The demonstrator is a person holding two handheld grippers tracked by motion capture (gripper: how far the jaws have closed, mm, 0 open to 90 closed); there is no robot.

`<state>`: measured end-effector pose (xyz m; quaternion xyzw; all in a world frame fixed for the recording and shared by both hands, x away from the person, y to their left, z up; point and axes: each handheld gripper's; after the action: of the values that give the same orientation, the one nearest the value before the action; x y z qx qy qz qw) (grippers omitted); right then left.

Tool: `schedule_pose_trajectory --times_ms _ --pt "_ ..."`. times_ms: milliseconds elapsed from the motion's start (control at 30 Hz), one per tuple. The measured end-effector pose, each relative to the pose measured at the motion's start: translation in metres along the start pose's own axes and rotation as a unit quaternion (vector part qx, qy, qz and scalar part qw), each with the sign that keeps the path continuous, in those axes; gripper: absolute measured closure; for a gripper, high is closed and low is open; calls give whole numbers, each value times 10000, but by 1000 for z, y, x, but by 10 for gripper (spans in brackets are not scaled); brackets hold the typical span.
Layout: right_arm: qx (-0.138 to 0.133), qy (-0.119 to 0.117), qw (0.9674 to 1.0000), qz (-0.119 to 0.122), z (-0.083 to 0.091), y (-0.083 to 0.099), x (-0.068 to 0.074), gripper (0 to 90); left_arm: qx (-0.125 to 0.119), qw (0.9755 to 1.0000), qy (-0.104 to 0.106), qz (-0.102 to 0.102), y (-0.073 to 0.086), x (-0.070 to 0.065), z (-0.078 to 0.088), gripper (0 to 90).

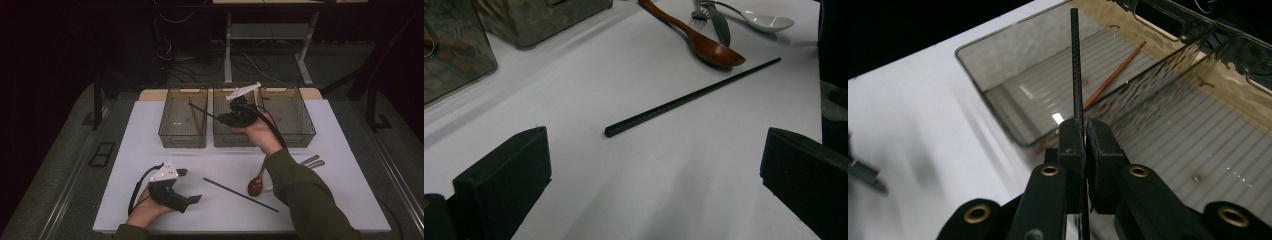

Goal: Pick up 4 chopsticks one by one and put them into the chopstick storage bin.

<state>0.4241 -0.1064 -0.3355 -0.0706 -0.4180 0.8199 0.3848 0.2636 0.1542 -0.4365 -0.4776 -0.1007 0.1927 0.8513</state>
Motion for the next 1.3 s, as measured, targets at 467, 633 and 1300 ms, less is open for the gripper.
schedule_pose_trajectory --times_ms 467,633,1300 --pt "384 262 9986 -240 -59 -33 2 856 -54 10000 19 15 -1 1 1 0" --pt "517 378 9977 -244 -81 -41 8 855 -75 10000 20 40 -1 0 2 0" --pt "985 807 9909 -426 -144 -55 24 847 -94 9999 46 16 -1 1 3 0"
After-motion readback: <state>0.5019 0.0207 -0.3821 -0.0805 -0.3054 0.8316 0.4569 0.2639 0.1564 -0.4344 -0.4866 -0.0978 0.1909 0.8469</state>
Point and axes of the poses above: each handheld gripper's, and its own axes: z roughly backward along the jaws, y roughly out of its underside, x roughly to its left, and after that the axes turned 9 degrees about -z, right-handed
